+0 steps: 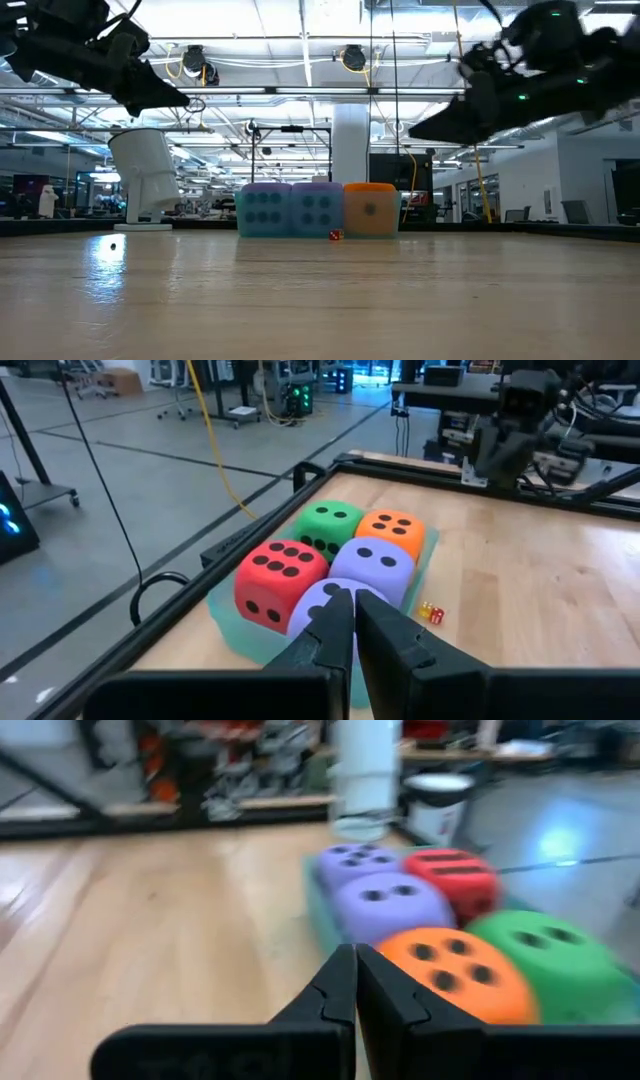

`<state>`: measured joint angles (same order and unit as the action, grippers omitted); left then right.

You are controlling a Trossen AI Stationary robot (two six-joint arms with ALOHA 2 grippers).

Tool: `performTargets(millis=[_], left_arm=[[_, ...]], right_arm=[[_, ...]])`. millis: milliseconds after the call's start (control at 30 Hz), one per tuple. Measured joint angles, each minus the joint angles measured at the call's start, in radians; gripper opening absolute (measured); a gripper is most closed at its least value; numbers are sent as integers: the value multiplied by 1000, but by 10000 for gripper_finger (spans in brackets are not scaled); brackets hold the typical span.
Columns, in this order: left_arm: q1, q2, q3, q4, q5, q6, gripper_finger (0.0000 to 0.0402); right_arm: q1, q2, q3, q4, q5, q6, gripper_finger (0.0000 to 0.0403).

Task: Pick & Place Dice
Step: Put the small red die into the blue bin

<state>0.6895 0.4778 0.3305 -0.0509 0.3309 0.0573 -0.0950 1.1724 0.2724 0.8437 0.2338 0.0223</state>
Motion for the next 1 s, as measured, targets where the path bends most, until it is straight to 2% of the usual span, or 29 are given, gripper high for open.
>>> performTargets(millis=[300, 467, 667, 867, 1000], left_arm=[[0, 0, 0, -22, 0, -10, 26], [0, 0, 0, -34, -1, -10, 26], [0, 0, 0, -36, -1, -10, 26], [0, 0, 0, -35, -1, -6, 26], [0, 0, 0, -35, -1, -3, 26]], right_arm=[[61, 355, 288, -94, -238, -141, 1], [84, 509, 403, -109, -151, -221, 1], [84, 641, 543, -285, -56, -346, 0], [73, 695, 648, -322, 77, -356, 0], [36, 696, 720, -486, 50, -269, 0]])
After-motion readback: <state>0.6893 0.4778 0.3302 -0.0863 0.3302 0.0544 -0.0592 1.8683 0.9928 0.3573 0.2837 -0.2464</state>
